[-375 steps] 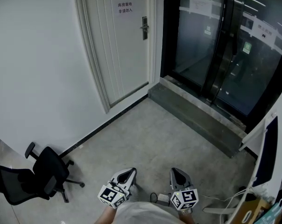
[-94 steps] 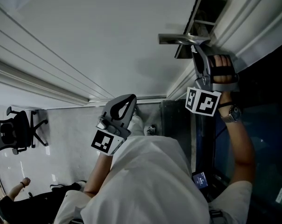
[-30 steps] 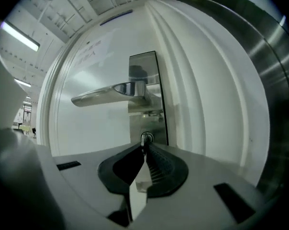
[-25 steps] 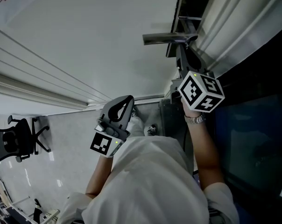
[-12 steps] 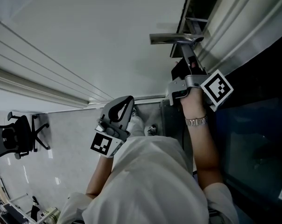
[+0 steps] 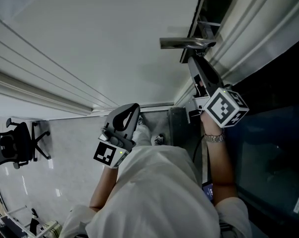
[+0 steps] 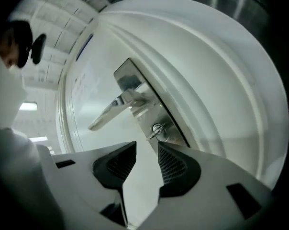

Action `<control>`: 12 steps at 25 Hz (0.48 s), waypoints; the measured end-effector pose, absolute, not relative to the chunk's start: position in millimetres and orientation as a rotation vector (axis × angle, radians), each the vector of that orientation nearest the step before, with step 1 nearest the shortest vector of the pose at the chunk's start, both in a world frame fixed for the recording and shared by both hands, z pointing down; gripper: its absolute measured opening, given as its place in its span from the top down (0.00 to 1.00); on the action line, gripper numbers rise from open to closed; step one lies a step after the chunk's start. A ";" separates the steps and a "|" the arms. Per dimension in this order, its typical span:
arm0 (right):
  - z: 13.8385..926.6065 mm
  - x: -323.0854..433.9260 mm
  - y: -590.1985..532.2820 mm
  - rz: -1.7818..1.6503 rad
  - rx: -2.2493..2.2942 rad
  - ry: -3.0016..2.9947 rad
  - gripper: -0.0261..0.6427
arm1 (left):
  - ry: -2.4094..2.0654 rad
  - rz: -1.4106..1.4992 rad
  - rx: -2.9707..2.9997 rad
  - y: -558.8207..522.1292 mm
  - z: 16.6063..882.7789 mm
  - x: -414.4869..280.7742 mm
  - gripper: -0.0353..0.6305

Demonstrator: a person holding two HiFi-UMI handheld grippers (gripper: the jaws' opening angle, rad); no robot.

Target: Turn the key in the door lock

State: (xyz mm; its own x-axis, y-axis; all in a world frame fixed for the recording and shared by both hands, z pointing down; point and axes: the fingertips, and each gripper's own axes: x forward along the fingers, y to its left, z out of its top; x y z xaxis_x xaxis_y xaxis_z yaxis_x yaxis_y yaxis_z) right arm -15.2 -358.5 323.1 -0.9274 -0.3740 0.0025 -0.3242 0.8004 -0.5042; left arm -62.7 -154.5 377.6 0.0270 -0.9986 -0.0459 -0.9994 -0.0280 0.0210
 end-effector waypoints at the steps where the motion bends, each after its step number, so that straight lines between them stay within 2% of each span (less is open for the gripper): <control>1: 327.4 -12.6 -358.5 -0.643 -0.627 2.969 0.78 | 2.178 0.076 -2.240 -154.0 377.3 -62.8 0.94; 6: 335.6 -5.3 -360.9 0.168 -0.848 3.250 0.78 | 2.162 0.070 -2.256 -155.7 377.5 -60.0 0.94; 12: 321.4 -7.5 -364.1 0.981 -1.013 3.211 0.78 | 2.150 0.055 -2.261 -155.2 381.2 -55.2 0.94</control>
State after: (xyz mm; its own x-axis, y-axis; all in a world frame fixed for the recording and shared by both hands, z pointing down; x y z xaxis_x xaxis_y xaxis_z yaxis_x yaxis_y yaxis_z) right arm -7.5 -364.1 321.4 -0.7725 -0.6115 0.1710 -0.4114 0.6872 0.5987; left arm -55.2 -155.2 381.2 0.0501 -0.9979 -0.0405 -0.9987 -0.0505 0.0089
